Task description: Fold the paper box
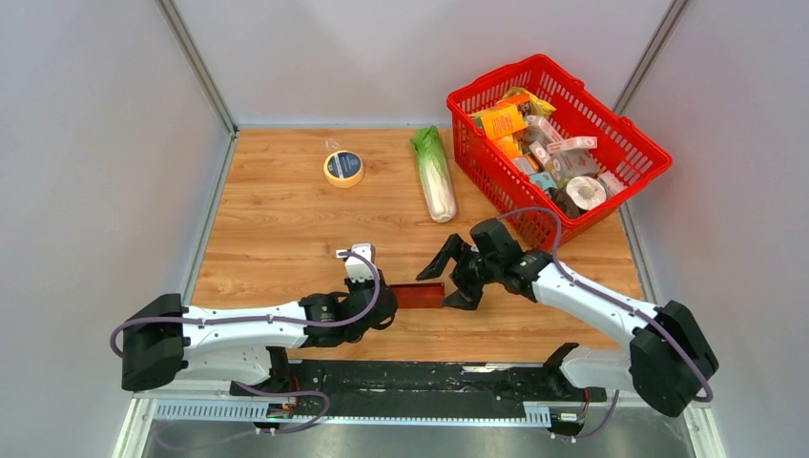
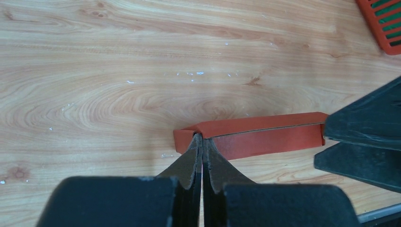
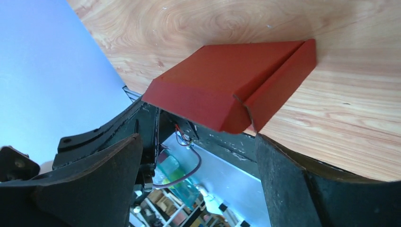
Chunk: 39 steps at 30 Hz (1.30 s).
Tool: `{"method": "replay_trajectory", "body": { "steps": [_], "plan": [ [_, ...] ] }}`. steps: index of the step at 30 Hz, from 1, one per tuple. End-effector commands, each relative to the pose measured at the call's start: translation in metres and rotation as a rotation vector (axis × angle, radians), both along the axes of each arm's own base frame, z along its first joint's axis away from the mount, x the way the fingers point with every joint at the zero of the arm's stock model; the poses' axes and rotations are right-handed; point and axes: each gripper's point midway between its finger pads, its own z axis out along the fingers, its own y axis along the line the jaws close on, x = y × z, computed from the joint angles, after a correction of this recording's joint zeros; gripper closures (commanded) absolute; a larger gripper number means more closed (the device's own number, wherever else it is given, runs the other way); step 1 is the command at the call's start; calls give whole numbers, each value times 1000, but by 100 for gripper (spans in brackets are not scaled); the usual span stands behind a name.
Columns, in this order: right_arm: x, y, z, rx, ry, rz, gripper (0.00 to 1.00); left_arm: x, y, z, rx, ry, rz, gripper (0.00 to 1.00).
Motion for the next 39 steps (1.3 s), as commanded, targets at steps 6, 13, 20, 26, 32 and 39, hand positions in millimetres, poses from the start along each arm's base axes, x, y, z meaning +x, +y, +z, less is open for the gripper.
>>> {"method": "replay_trajectory", "body": {
  "steps": [6, 13, 20, 26, 32, 39],
  "plan": [
    [7, 21, -2, 146, 84, -91, 21, -29, 37, -47, 203, 144, -25, 100],
    [10, 21, -21, 137, 91, -100, 27, -30, 36, -46, 198, 143, -28, 100],
    [9, 21, -35, 145, 112, -105, 39, -31, 34, -45, 199, 142, -40, 100],
    [8, 16, -44, 151, 108, -111, 44, -32, 31, -43, 168, 128, -65, 100],
    [7, 11, -58, 146, 120, -117, 51, -33, 32, -38, 114, 110, -77, 92],
    [8, 8, -71, 142, 127, -116, 55, -36, 27, -21, 5, 58, -145, 63]
  ]
}}
